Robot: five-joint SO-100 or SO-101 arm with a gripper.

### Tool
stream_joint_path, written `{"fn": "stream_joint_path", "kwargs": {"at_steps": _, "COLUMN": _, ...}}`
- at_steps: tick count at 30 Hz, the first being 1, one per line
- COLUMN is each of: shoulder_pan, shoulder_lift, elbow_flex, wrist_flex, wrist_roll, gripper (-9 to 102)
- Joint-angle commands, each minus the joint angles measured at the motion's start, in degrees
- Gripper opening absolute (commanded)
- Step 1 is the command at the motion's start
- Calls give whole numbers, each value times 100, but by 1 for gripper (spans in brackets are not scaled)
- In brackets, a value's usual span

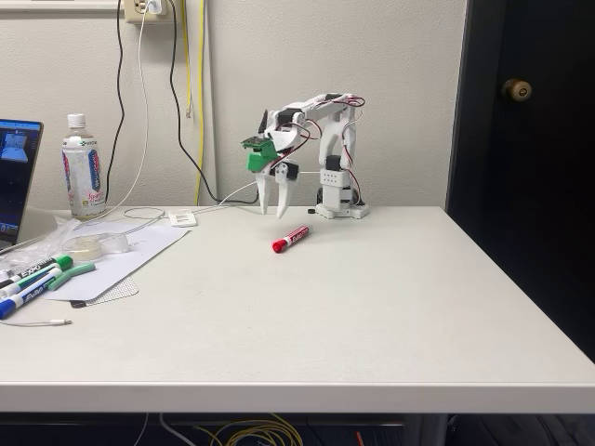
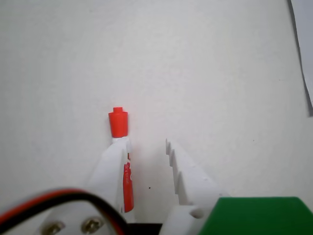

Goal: Pick up the red marker.

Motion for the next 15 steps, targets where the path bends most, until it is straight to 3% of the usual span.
{"fn": "stream_joint_path", "kwargs": {"at_steps": 1, "shoulder_pan": 62, "shoulder_lift": -18, "elbow_flex": -70, "wrist_flex": -141, "wrist_roll": -53, "gripper": 17}}
{"fn": "stream_joint_path", "kwargs": {"at_steps": 15, "shoulder_pan": -193, "shoulder_lift": -9, "elbow_flex": -26, "wrist_flex": 123, "wrist_roll": -26, "gripper": 15}}
